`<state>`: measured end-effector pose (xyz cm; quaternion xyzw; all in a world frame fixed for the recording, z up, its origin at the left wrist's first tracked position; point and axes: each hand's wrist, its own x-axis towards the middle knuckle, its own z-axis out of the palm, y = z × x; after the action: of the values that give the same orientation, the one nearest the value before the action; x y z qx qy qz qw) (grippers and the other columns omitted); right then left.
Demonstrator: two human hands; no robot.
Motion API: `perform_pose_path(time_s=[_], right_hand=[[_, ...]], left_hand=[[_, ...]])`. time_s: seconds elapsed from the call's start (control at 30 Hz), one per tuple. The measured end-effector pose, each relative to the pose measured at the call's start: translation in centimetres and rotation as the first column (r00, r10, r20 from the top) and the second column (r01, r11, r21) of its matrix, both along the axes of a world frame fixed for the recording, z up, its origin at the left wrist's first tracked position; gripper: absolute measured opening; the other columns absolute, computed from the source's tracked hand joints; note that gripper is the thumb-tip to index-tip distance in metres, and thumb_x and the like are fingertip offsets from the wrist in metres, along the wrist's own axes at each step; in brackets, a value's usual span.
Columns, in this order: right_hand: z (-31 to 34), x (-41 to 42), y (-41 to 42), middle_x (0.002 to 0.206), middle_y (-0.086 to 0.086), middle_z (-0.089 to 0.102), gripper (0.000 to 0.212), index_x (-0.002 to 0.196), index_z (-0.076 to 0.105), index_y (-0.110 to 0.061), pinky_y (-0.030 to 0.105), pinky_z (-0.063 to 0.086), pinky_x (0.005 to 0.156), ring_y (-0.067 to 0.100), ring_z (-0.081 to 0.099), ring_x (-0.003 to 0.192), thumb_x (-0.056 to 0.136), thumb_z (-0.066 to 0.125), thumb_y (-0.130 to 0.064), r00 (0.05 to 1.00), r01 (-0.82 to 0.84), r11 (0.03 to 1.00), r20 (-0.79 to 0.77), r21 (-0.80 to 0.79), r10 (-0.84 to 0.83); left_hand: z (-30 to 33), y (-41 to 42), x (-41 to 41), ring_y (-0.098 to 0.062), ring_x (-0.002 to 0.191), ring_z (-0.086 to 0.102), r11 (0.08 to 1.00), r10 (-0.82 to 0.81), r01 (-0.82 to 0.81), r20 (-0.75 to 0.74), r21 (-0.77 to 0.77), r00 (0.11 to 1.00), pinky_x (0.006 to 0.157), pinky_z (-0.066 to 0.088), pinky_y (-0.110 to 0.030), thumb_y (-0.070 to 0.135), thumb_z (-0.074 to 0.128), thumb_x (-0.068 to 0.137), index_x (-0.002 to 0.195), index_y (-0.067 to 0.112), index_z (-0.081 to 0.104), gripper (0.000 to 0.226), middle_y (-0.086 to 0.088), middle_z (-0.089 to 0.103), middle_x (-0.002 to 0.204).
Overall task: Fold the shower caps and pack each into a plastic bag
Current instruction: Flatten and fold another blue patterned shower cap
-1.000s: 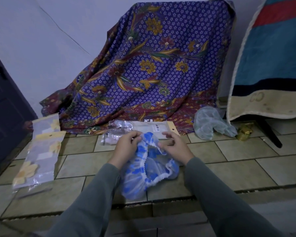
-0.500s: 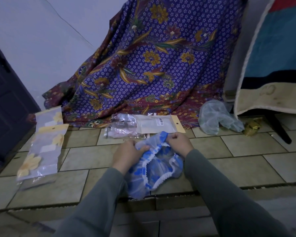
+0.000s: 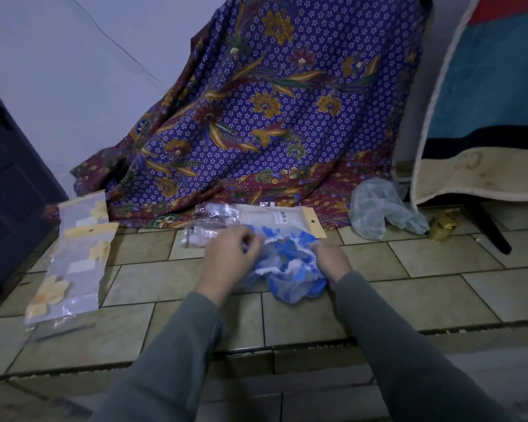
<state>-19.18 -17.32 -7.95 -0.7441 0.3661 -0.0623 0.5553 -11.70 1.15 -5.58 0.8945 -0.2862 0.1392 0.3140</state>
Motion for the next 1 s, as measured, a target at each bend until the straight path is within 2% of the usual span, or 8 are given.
perform_pose_path(time_s=[0.07,0.13,0.2,0.4,0.5,0.6,0.8,1.0], right_hand=[[0.1,0.0,0.2,0.112,0.027,0.063,0.016,0.087,0.053,-0.011,0.037,0.049,0.088,0.034,0.061,0.102,0.095,0.039,-0.011,1.0,-0.006,0.997,0.016,0.08,0.005],[0.1,-0.4,0.5,0.078,0.017,0.067,0.02,0.08,0.057,-0.006,0.028,0.054,0.058,0.026,0.064,0.066,0.088,0.039,-0.005,0.997,0.034,0.96,0.062,0.279,-0.053],[-0.3,-0.6,0.3,0.066,0.009,0.058,0.014,0.083,0.059,-0.008,0.023,0.047,0.048,0.021,0.054,0.053,0.083,0.046,-0.01,1.0,0.017,0.958,0.004,0.287,-0.019],[-1.1,-1.4,-1.2,0.087,0.009,0.064,0.007,0.081,0.06,-0.013,0.023,0.041,0.072,0.024,0.058,0.083,0.086,0.056,-0.014,0.977,0.202,0.971,0.093,-0.128,-0.191],[-1.5,-1.1,-0.9,0.09,0.007,0.064,0.007,0.09,0.055,-0.016,0.018,0.05,0.061,0.019,0.059,0.077,0.088,0.062,-0.019,0.929,0.263,0.963,0.253,0.056,-0.269],[-1.9,-1.0,-0.2,0.094,0.003,0.063,0.019,0.103,0.052,-0.015,0.025,0.049,0.078,0.014,0.059,0.084,0.089,0.063,-0.021,0.829,0.214,0.946,0.467,0.242,-0.307],[-2.8,-2.8,2.2,0.115,-0.004,0.043,0.022,0.102,0.052,-0.028,0.008,0.026,0.097,-0.004,0.041,0.112,0.086,0.058,-0.041,0.771,0.137,0.876,0.605,-0.462,0.198],[-3.2,-3.2,1.5,0.12,-0.014,0.046,0.063,0.117,0.052,-0.037,0.03,0.033,0.101,0.008,0.044,0.115,0.064,0.072,-0.063,0.795,-0.419,0.576,0.023,-0.702,0.606]], left_hand=[[-0.6,-0.3,-1.3,-0.016,0.078,0.058,0.987,-0.05,0.064,-0.096,0.149,0.994,0.072,0.042,-0.031,0.057,0.052,0.087,0.078,0.022,0.064,0.038,0.008,0.061,0.073],[-2.1,0.2,-1.4,-0.015,0.08,0.058,0.979,-0.06,0.094,-0.18,0.183,0.982,0.075,0.044,-0.033,0.069,0.046,0.083,0.083,0.025,0.066,0.049,0.008,0.063,0.075],[-3.8,1.2,-0.8,-0.017,0.074,0.056,0.979,-0.093,0.125,-0.195,0.158,0.976,0.072,0.043,-0.035,0.077,0.036,0.079,0.071,0.022,0.058,0.06,0.007,0.056,0.064],[-5.3,3.7,0.6,-0.006,0.074,0.05,0.98,-0.14,0.162,-0.173,0.118,0.975,0.076,0.04,-0.033,0.083,0.024,0.077,0.064,0.027,0.054,0.065,0.01,0.055,0.065],[-4.4,4.4,1.0,0.0,0.101,0.048,0.96,-0.219,0.251,-0.229,0.124,0.948,0.093,0.033,-0.034,0.088,0.045,0.06,0.096,0.043,0.057,0.058,0.021,0.059,0.101],[-4.1,4.4,1.2,-0.004,0.108,0.044,0.937,-0.213,0.263,-0.22,0.228,0.952,0.091,0.03,-0.032,0.081,0.055,0.05,0.115,0.036,0.058,0.079,0.019,0.055,0.11],[-3.7,2.9,1.4,-0.019,0.089,0.061,0.999,0.018,-0.007,-0.209,0.053,0.978,0.084,0.045,-0.034,0.032,0.071,0.075,0.101,0.035,0.057,0.03,0.007,0.067,0.092],[-2.3,3.5,2.4,-0.015,0.081,0.064,0.969,-0.207,0.239,-0.331,0.059,0.921,0.076,0.047,-0.025,0.01,0.072,0.072,0.068,0.037,0.061,0.029,0.01,0.068,0.077]])
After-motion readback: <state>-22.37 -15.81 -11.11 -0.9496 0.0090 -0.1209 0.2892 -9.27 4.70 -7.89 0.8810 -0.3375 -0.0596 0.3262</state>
